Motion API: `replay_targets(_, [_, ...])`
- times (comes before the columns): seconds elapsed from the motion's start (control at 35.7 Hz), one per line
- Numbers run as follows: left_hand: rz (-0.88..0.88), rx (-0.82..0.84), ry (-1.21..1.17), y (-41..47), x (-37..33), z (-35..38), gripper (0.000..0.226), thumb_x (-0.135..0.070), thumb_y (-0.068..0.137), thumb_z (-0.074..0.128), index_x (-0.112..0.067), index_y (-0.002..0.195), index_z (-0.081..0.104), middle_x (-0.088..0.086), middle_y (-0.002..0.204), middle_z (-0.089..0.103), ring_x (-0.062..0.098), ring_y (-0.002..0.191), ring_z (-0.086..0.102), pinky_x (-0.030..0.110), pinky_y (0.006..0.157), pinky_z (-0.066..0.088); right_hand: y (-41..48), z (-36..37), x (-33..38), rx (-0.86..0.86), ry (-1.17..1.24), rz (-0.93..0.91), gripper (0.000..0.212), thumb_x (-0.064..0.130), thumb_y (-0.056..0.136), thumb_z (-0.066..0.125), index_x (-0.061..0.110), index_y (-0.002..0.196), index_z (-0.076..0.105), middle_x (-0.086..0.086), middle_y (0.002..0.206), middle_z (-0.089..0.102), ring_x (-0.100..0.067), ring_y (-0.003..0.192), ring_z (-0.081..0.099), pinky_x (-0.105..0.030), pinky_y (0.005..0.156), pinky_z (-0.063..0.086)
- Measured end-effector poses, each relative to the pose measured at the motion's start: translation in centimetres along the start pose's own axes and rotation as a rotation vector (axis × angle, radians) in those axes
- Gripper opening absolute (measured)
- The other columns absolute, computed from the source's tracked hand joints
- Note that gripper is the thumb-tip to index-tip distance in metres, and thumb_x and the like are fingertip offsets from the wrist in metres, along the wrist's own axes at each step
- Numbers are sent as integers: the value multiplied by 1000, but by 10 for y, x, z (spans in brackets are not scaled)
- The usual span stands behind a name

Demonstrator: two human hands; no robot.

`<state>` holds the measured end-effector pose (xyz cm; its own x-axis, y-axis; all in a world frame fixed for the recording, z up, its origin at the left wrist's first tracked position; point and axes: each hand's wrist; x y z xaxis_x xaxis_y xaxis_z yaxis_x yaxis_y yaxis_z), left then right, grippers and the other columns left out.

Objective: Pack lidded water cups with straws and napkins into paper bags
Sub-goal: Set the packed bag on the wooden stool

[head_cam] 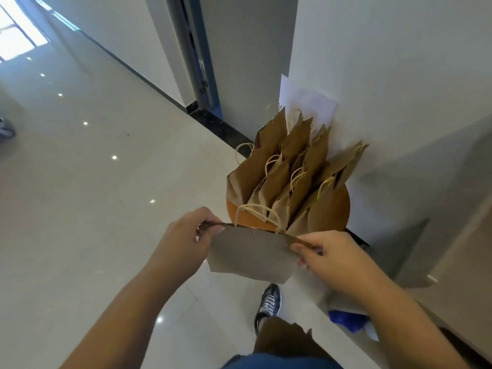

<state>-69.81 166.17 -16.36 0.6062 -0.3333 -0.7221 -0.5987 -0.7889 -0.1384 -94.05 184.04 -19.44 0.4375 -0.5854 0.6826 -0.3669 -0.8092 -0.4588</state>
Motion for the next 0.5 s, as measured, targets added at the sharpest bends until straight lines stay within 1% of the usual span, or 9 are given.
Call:
replay_targets(0.06, [-30, 70, 58, 32, 11, 8, 19, -20, 101, 66, -35, 90, 69, -18, 90, 71, 3, 90, 62, 21, 77, 48, 32, 1, -5, 27, 19, 15, 20, 42, 105, 63, 32, 96, 78, 8, 83, 77, -6, 80, 72, -20, 68, 51])
replay_targets(0.2, [-54, 211, 152, 103, 52, 28, 13, -25, 101, 64, -33, 94, 70, -17, 91, 70, 3, 90, 62, 32, 80, 55, 95, 24, -31, 44, 81, 129, 17, 45, 106, 61, 46, 93, 73, 15, 85, 76, -4, 81, 72, -21, 69, 52])
replay_targets(0.22, [-51, 219, 150, 117, 60, 36, 12, -26, 101, 64, -33, 94, 69, -16, 91, 70, 3, 90, 63, 34, 79, 56, 107, 30, -36, 32, 97, 145, 17, 46, 106, 61, 47, 95, 73, 18, 85, 75, -3, 81, 71, -20, 68, 50])
replay_targets(0.25, [-53, 230, 151, 132, 63, 45, 11, -26, 102, 63, -32, 94, 68, -15, 91, 70, 3, 89, 62, 34, 78, 55, 119, 33, -40, 21, 93, 165, 16, 46, 106, 60, 45, 101, 75, 18, 83, 74, -3, 82, 69, -20, 68, 47])
replay_targets(0.28, [-77, 291, 145, 169, 82, 64, 12, -27, 103, 62, -32, 94, 66, -14, 91, 69, 3, 89, 62, 34, 77, 53, 153, 44, -51, 11, 128, 230, 18, 44, 107, 59, 42, 111, 76, 18, 82, 72, -2, 84, 67, -19, 68, 45])
replay_targets(0.34, [-108, 340, 128, 206, 106, 97, 11, -28, 106, 60, -32, 96, 65, -14, 93, 68, 2, 89, 61, 27, 74, 47, 189, 62, -65, -28, 170, 314, 28, 43, 110, 56, 36, 130, 73, 26, 96, 66, 1, 89, 60, -16, 70, 42])
replay_targets(0.36, [-125, 347, 117, 214, 114, 109, 10, -30, 106, 60, -33, 99, 65, -14, 94, 67, 2, 89, 61, 24, 73, 45, 196, 68, -70, -37, 182, 344, 30, 43, 110, 55, 36, 135, 71, 25, 104, 65, 2, 92, 58, -15, 74, 42])
replay_targets(0.45, [-142, 422, 102, 250, 143, 139, 7, -33, 106, 60, -35, 103, 66, -15, 95, 68, 1, 88, 63, 23, 74, 49, 224, 93, -92, -105, 248, 426, 31, 41, 111, 54, 39, 137, 70, 16, 126, 66, -5, 105, 58, -18, 85, 43])
replay_targets(0.5, [-137, 492, 100, 268, 156, 149, 6, -34, 106, 59, -36, 105, 65, -15, 97, 68, 3, 91, 63, 26, 78, 52, 232, 112, -100, -158, 311, 507, 29, 33, 111, 56, 35, 135, 72, 11, 128, 67, -8, 107, 59, -11, 82, 41])
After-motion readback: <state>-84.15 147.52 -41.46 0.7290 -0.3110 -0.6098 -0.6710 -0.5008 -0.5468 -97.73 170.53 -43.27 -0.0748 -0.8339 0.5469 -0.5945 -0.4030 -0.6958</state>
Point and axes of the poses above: each hand's wrist, its own y-axis towards the middle knuckle, its own z-axis out of the palm, x = y × z
